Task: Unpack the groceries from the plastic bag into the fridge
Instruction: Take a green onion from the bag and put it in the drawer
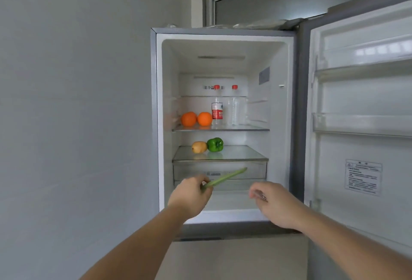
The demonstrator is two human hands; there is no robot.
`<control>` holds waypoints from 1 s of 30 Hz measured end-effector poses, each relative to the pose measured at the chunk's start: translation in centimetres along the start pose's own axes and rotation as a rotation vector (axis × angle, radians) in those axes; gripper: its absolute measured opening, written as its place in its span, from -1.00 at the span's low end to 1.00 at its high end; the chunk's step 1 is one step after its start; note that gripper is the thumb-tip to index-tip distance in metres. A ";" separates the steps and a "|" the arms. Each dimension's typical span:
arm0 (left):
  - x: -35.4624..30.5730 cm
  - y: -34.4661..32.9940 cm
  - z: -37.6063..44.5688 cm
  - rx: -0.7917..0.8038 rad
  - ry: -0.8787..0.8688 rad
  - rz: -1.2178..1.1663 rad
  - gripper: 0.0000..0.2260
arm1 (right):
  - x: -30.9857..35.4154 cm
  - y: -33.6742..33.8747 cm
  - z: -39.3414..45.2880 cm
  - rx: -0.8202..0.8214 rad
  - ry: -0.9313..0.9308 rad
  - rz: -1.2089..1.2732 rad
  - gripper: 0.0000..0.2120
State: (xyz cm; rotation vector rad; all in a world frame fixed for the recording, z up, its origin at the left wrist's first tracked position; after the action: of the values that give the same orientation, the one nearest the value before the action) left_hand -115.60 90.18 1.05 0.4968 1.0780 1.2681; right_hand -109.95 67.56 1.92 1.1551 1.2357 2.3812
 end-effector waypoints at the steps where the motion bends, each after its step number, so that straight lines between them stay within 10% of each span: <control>1: 0.7 -0.5 2.0 -0.015 -0.022 -0.012 -0.87 | -0.4 -0.2 1.7 -0.008 -0.011 -0.010 -0.83; 30: 1.6 -16.5 36.8 0.082 -0.049 0.120 -0.69 | -16.9 2.0 31.5 -0.023 0.003 -0.099 -0.72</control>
State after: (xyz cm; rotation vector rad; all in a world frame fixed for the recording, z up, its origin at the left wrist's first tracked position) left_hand -75.76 96.00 3.89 0.6593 1.0748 1.3134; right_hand -75.38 76.44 4.82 1.0585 1.2329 2.3191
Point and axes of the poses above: each hand's wrist, its own z-axis towards the middle knuckle, its own y-axis out of the back of the hand, x = y × z, the point moved 1 cm from there along z, towards the middle knuckle, and after that the axes turned 10 degrees about z, right-handed, at the moved point
